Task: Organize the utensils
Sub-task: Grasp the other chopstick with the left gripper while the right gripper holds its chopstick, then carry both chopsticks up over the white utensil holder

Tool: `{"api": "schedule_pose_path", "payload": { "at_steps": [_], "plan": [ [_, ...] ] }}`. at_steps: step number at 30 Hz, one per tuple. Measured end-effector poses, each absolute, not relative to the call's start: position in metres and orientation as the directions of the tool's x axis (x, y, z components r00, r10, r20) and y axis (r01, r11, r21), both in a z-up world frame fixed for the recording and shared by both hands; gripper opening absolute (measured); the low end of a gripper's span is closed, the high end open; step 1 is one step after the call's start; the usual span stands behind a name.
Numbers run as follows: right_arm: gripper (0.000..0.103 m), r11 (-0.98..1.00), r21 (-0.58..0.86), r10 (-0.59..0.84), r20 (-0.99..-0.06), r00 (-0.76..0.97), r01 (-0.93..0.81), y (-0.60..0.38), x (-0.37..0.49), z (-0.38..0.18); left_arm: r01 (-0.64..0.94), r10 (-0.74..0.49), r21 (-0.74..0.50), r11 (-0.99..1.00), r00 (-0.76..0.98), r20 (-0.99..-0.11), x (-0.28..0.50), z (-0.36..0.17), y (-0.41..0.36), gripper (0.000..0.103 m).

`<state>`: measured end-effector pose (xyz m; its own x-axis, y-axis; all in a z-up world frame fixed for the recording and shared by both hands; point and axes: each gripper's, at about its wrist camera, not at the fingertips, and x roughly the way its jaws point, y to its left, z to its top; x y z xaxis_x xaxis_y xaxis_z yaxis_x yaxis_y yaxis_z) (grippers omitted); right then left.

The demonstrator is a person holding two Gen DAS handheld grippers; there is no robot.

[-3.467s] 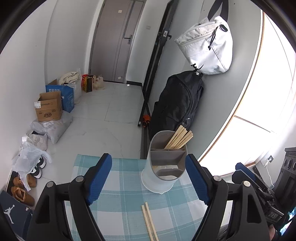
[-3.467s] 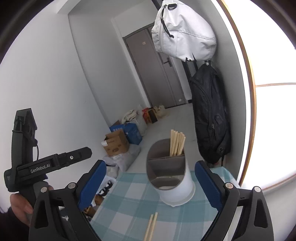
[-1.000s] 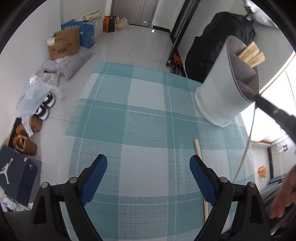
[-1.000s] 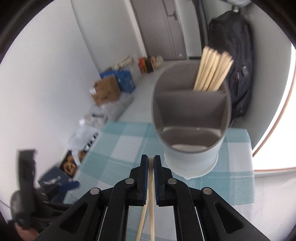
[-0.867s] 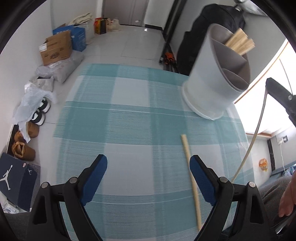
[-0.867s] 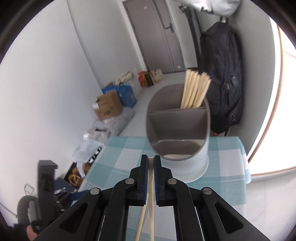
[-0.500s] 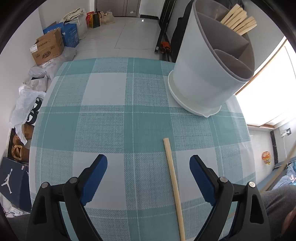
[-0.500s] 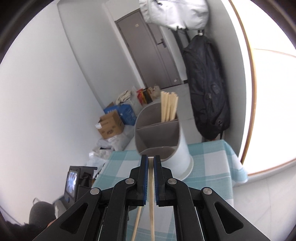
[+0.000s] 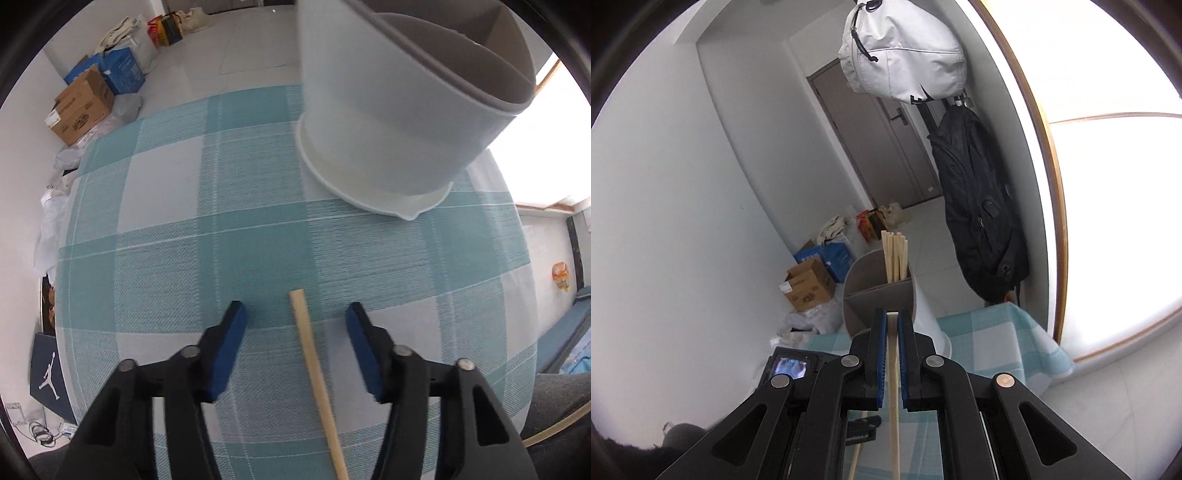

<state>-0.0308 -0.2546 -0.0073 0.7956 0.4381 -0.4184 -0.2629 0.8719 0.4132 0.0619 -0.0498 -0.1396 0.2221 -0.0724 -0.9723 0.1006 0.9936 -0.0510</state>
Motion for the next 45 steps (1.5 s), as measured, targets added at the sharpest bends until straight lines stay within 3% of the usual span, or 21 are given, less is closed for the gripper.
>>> {"api": "schedule_pose_path", "payload": {
  "at_steps": [2, 4, 11, 18, 23, 37, 45],
  "plan": [
    [0.005, 0.866, 0.427, 0.444, -0.415, 0.794, -0.261, -0.257, -0.031, -0.007, 0.123, -0.079, -0.052, 0.991, 0.218, -0.973, 0.062, -0.137, -0.056, 0.014],
    [0.005, 0.863, 0.434, 0.444, -0.410, 0.797, -0.258, -0.259, -0.032, -0.006, 0.144, -0.083, -0.053, 0.988, 0.214, -0.973, 0.061, -0.137, -0.062, 0.004],
    [0.005, 0.867, 0.437, 0.428, -0.407, 0.807, -0.239, -0.263, -0.034, -0.007, 0.089, -0.157, -0.137, 0.987, 0.289, -0.944, 0.054, -0.122, -0.058, 0.003],
    [0.005, 0.881, 0.417, 0.403, -0.407, 0.820, -0.226, -0.259, -0.036, -0.008, 0.058, -0.195, -0.193, 0.979, 0.513, -0.836, 0.015, -0.069, -0.035, 0.003],
    [0.005, 0.885, 0.401, 0.400, -0.391, 0.829, -0.237, -0.249, -0.037, -0.005, 0.057, -0.240, -0.255, 0.965, 0.581, -0.778, 0.005, -0.037, -0.020, 0.003],
    [0.005, 0.892, 0.368, 0.389, -0.333, 0.859, -0.262, -0.225, -0.026, 0.028, 0.164, -0.230, -0.162, 0.973, 0.694, -0.682, 0.018, 0.009, -0.019, 0.002],
    [0.005, 0.891, 0.346, 0.398, -0.287, 0.872, -0.293, -0.216, -0.010, 0.063, 0.188, -0.261, -0.182, 0.965, 0.710, -0.654, 0.025, 0.048, -0.016, 0.002]
  ]
}}
